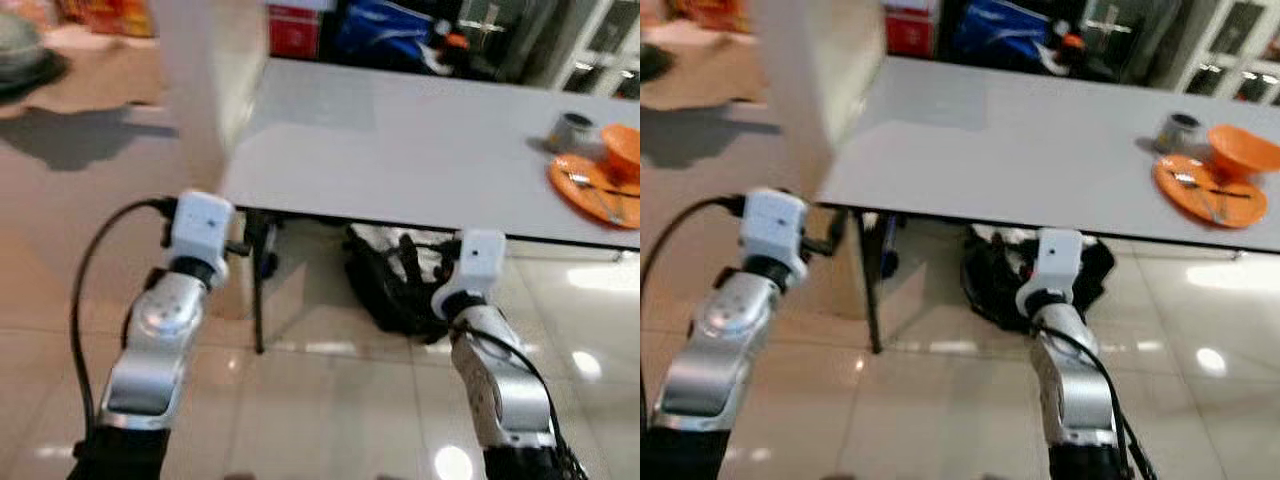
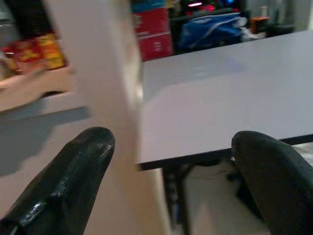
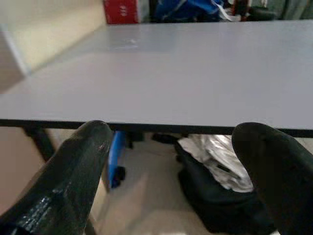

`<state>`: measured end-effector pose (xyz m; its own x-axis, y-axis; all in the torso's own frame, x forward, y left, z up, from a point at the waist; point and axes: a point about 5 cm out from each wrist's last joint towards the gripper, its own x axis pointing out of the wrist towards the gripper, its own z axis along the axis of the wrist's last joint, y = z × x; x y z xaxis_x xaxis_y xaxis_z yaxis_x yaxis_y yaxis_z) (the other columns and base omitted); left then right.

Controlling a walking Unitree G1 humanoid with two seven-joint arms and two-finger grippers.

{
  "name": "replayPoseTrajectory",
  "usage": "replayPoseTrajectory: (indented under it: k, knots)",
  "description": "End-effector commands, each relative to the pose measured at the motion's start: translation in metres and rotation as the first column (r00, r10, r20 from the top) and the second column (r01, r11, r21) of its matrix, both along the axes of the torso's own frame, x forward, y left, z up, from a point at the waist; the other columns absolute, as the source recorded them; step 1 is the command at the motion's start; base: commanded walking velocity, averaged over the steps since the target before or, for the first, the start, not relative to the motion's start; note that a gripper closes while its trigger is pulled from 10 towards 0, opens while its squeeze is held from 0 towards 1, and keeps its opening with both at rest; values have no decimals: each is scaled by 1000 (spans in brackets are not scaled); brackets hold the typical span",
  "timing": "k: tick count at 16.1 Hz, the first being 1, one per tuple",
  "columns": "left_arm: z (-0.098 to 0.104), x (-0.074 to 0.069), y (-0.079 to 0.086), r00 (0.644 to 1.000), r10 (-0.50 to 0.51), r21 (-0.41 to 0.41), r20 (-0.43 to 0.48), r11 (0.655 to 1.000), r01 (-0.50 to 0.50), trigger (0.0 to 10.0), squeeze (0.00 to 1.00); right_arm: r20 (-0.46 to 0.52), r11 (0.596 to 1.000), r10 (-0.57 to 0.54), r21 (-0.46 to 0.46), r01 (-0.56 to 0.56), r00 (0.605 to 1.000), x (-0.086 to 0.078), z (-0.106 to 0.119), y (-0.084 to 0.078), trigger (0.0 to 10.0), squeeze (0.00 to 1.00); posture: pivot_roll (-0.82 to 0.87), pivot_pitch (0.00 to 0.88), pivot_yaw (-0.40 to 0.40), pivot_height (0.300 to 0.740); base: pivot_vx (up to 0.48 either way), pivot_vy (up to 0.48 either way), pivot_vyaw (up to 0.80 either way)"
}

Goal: Setting the table

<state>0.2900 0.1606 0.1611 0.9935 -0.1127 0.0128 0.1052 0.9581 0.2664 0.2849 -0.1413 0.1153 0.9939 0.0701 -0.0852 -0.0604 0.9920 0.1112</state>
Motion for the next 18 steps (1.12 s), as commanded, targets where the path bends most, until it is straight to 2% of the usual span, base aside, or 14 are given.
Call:
replayPoseTrajectory:
  k: [1, 14, 18]
  knots:
    - [1, -1, -12, 999, -38, -6, 1, 999, 38, 10000, 0, -1, 999, -39, -3, 39, 999, -2, -1, -13, 10000, 0, 53, 37, -66, 740, 0, 480, 0]
    - [6, -1, -4, 1000, -18, -2, 10, 1000, 18, 10000, 0, 8, 999, -33, 0, 33, 999, -1, 1, -11, 10000, 0, 65, 29, -71, 740, 0, 480, 0]
    - [11, -1, 1, 1000, 5, -29, 20, 1000, -4, 10000, 0, 22, 1000, -9, -5, 10, 1000, 1, 4, -9, 10000, 0, 69, 20, -72, 740, 0, 480, 0]
